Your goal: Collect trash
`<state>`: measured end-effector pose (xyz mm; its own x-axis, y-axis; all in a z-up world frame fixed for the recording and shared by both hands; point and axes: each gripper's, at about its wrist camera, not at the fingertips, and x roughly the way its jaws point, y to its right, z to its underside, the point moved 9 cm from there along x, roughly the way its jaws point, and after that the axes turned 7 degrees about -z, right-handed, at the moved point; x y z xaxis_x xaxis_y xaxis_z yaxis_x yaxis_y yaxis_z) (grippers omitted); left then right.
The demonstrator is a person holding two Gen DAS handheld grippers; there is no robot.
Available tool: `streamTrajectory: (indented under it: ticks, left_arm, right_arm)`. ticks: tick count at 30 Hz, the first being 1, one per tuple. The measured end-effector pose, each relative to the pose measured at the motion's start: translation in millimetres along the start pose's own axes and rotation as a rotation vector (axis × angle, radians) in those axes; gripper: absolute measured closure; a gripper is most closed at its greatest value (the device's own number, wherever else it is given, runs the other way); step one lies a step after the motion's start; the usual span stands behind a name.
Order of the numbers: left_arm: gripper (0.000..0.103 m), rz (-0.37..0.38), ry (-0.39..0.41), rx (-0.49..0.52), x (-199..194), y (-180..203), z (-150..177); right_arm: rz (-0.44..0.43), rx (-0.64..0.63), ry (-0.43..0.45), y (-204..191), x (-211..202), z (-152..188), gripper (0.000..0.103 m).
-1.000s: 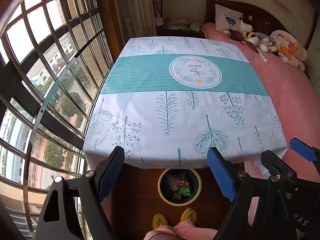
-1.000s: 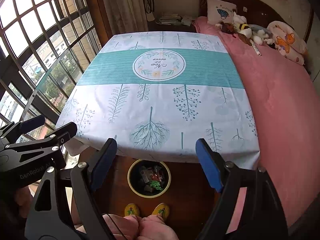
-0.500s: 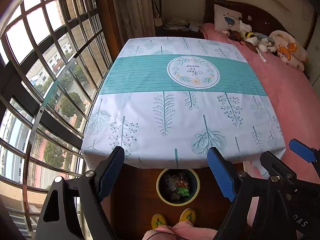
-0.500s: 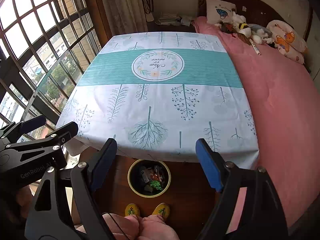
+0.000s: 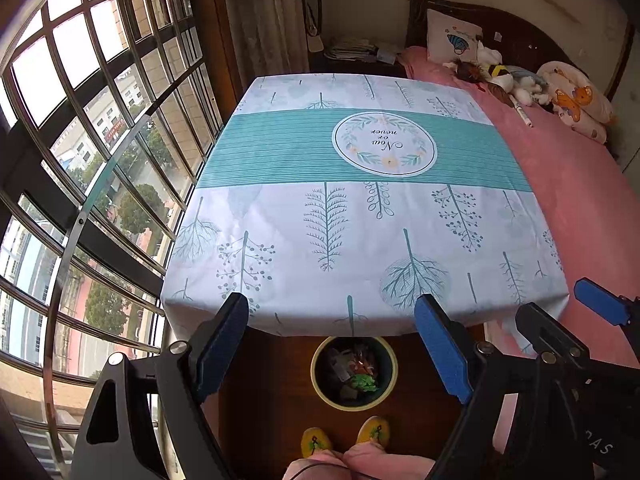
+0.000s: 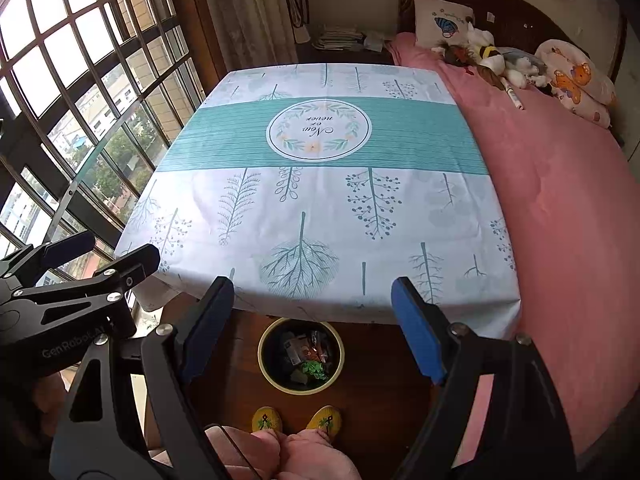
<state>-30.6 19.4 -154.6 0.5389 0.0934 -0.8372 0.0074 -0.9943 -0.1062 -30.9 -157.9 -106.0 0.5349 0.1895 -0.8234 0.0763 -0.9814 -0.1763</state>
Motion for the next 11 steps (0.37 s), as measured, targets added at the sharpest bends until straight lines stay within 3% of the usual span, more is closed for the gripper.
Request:
streamTrajectory:
  ticks: [11]
  left_arm:
    - [0.016,0.007,-0.008,0.001,-3.1,3.6,6.4]
  right_arm:
    - [-0.002,0.000,-0.002,0.5,0.0,0.4,0.024]
